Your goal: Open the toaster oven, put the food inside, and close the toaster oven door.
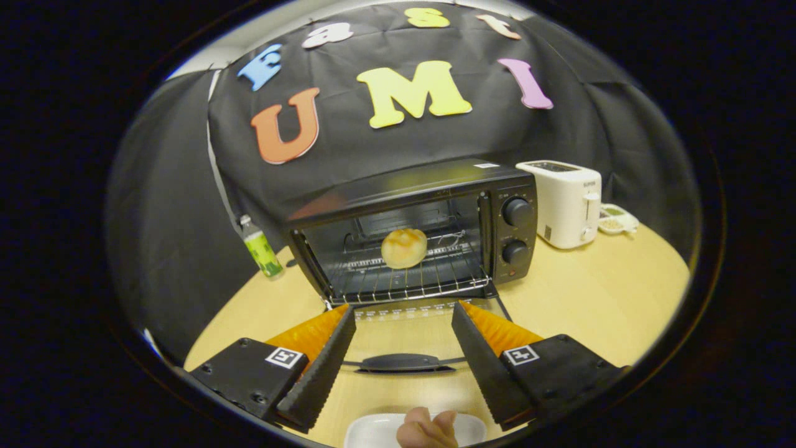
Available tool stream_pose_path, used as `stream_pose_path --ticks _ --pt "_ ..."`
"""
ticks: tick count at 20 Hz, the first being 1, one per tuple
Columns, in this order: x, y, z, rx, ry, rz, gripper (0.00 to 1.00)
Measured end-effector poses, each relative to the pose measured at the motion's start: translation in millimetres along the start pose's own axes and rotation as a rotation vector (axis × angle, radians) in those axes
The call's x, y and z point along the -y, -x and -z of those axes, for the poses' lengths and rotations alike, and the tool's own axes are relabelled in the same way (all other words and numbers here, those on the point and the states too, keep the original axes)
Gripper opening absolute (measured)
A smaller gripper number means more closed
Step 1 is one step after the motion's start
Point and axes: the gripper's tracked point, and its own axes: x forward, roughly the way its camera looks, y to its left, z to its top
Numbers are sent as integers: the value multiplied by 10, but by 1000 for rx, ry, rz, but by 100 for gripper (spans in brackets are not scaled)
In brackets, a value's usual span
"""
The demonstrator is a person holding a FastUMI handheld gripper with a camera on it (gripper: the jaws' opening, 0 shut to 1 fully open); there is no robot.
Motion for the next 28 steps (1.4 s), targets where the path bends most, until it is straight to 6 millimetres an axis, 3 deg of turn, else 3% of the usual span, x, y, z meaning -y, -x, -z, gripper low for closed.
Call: stream_pose_path --ticks 5,13,17,19,28 --pt "-32 43 493 -136 27 43 100" --pt "-241 68 897 -267 73 58 100" --pt "-124 -63 930 -291 63 128 100" --pt "-206 -87 845 -273 64 123 100" --pt "-276 33 504 -180 70 139 100"
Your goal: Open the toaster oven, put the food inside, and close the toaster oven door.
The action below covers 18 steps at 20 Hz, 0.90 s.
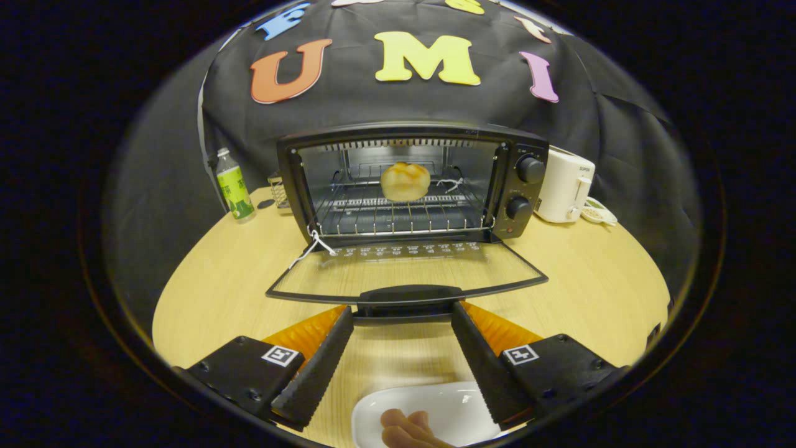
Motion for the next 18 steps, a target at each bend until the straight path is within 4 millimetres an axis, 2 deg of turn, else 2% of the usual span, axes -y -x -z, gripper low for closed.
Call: stream_pose_path --ticks 5,11,15,18 --pt "-34 102 -519 224 67 -17 100" --pt "-29 115 -634 256 5 -40 100" --pt "-43 114 -733 288 46 -27 100" --pt "-74 89 -931 336 42 -39 100"
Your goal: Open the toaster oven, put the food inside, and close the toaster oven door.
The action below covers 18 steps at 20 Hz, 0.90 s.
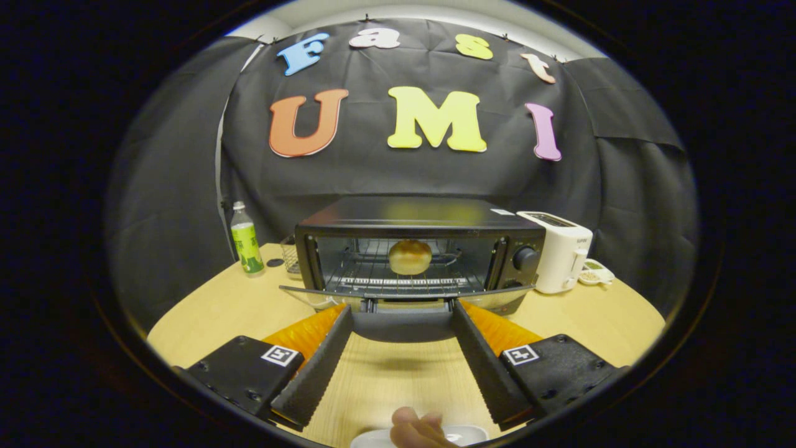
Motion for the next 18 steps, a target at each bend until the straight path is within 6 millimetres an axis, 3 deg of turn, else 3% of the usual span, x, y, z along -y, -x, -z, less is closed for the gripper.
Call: stream_pose_path --ticks 4,6,8,14,18 --pt "42 -86 -267 13 -71 -21 100" --pt "68 -34 -447 49 -100 -30 100" --pt "136 20 -507 61 -76 -14 100" --pt "182 281 -592 73 -58 -19 100" --pt "291 543 -761 96 -39 24 100"
